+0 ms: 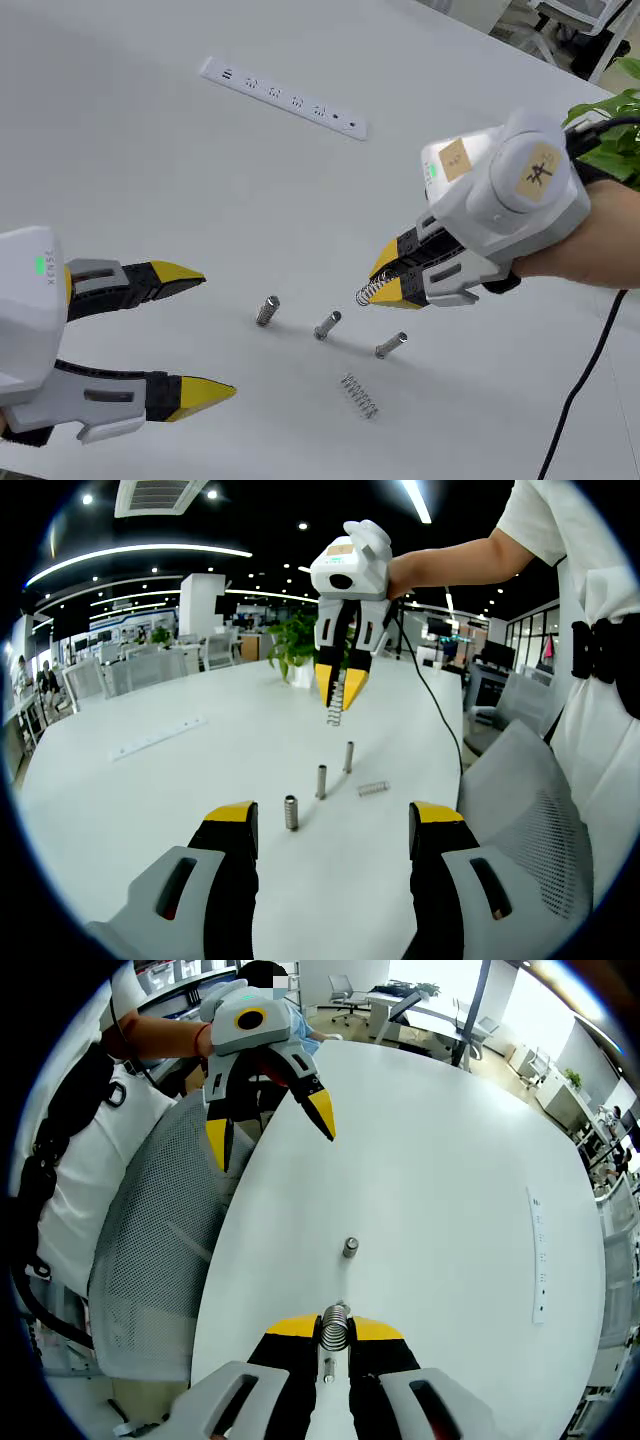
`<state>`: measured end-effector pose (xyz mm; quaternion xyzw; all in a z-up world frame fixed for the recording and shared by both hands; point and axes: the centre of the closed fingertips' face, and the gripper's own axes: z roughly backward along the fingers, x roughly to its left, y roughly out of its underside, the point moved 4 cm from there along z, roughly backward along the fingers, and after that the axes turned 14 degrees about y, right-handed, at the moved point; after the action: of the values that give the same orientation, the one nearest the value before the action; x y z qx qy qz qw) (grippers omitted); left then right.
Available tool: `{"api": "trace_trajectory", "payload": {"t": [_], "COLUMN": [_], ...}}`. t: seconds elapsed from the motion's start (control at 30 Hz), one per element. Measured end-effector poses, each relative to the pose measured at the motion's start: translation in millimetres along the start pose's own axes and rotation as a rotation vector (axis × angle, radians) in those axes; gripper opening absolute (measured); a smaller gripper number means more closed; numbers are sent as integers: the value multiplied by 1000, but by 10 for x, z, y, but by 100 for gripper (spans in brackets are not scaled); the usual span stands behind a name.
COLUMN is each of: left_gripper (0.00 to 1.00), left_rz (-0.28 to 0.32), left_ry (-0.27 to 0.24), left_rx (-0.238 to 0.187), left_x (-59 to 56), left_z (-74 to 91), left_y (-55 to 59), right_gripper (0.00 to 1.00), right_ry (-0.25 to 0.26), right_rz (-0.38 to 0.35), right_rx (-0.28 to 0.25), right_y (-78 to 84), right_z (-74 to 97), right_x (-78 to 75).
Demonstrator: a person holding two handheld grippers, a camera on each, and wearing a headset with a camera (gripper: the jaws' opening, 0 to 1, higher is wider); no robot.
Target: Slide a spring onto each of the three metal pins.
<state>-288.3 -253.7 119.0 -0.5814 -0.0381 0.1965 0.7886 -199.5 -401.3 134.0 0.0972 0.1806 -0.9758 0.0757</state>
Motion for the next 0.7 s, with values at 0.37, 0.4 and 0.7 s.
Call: {"api": "trace_trajectory", "payload": {"t": [0.37, 0.4, 0.7], "left_gripper": [75, 76, 89], "left_rz": [-1, -2, 7], "left_ry": [10, 10, 15], "left_rx": [11, 8, -15], "left_x": [10, 11, 21], "left_z": [-36, -39, -68], "left_y": [86, 90, 120], "right_gripper": [7, 7, 7], "right_ry": [-17, -15, -24], "right_rz": [-17, -23, -30], "right_rx": [29, 30, 49], "right_y": [123, 132, 201], "right_z": [-284, -309, -459], "right_x": [-5, -9, -1]}}
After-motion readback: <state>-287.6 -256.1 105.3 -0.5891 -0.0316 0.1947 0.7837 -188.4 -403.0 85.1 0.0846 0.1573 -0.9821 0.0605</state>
